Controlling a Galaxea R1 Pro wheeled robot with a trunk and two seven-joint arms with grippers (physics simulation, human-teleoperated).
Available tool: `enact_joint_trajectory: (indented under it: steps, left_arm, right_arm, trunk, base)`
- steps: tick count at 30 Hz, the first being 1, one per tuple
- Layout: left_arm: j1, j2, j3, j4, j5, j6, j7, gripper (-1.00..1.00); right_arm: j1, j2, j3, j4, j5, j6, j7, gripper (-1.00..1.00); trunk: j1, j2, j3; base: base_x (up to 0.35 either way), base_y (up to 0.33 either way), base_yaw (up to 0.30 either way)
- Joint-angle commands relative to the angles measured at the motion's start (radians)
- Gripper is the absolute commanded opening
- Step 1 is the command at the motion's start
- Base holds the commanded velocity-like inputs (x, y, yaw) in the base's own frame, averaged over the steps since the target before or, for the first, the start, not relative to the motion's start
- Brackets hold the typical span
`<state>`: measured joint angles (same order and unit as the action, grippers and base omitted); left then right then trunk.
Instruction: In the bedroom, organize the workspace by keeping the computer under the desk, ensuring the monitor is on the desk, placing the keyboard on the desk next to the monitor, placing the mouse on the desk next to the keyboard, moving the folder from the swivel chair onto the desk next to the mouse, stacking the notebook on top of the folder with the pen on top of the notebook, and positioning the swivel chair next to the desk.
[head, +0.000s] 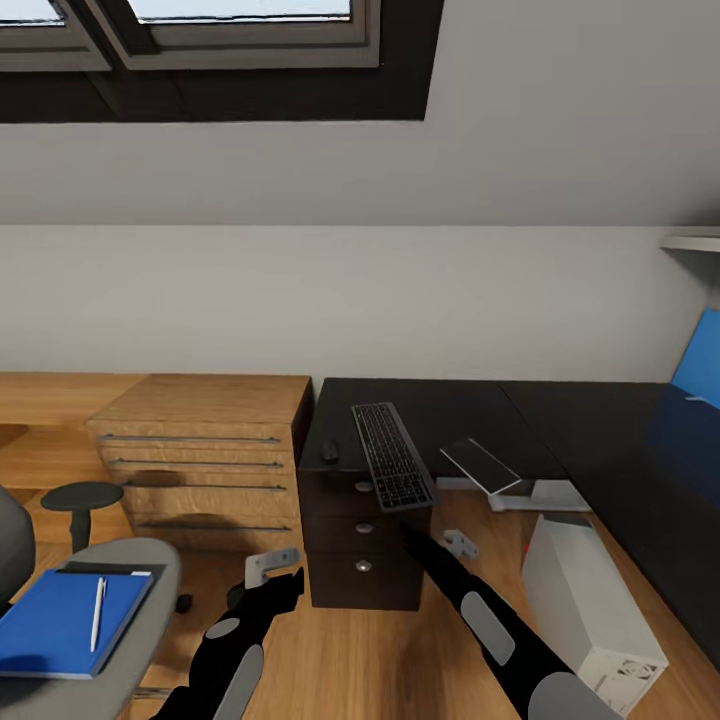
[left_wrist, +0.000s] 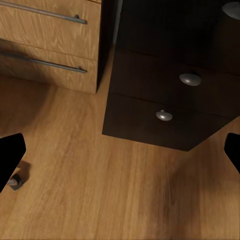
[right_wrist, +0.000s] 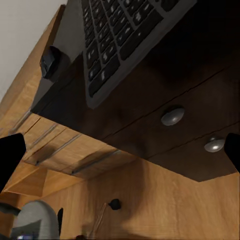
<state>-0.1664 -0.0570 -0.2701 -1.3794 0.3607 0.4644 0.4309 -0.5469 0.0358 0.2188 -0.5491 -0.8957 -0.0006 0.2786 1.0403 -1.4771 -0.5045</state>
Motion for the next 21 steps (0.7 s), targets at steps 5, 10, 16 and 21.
enact_joint_trajectory:
  steps: [5,10,16,21]
  left_arm:
    - [-0.001,0.000,-0.003,-0.001,0.010,0.002,0.009,1.00]
    - [-0.001,0.000,-0.008,0.000,0.011,0.002,0.010,1.00]
    - [0.000,0.000,-0.025,0.000,0.010,0.000,0.012,1.00]
    - [0.001,0.000,-0.031,-0.001,0.010,-0.002,0.012,1.00]
  right_arm:
    - [-0.001,-0.008,-0.055,0.065,-0.111,0.002,0.171,1.00]
    - [-0.001,-0.024,-0.077,0.118,-0.194,0.003,0.291,1.00]
    - [-0.001,-0.029,-0.081,0.127,-0.212,0.006,0.319,1.00]
    - [-0.001,-0.026,-0.076,0.121,-0.210,0.006,0.320,1.00]
  trunk:
    - [0.019,-0.036,-0.017]
    - [0.038,-0.071,-0.032]
    - [0.061,-0.113,-0.051]
    - [0.081,-0.148,-0.067]
  base:
    - [0.000,0.000,0.000]
    - [0.000,0.000,0.000]
    - [0.000,0.000,0.000]
    - [0.000,0.000,0.000]
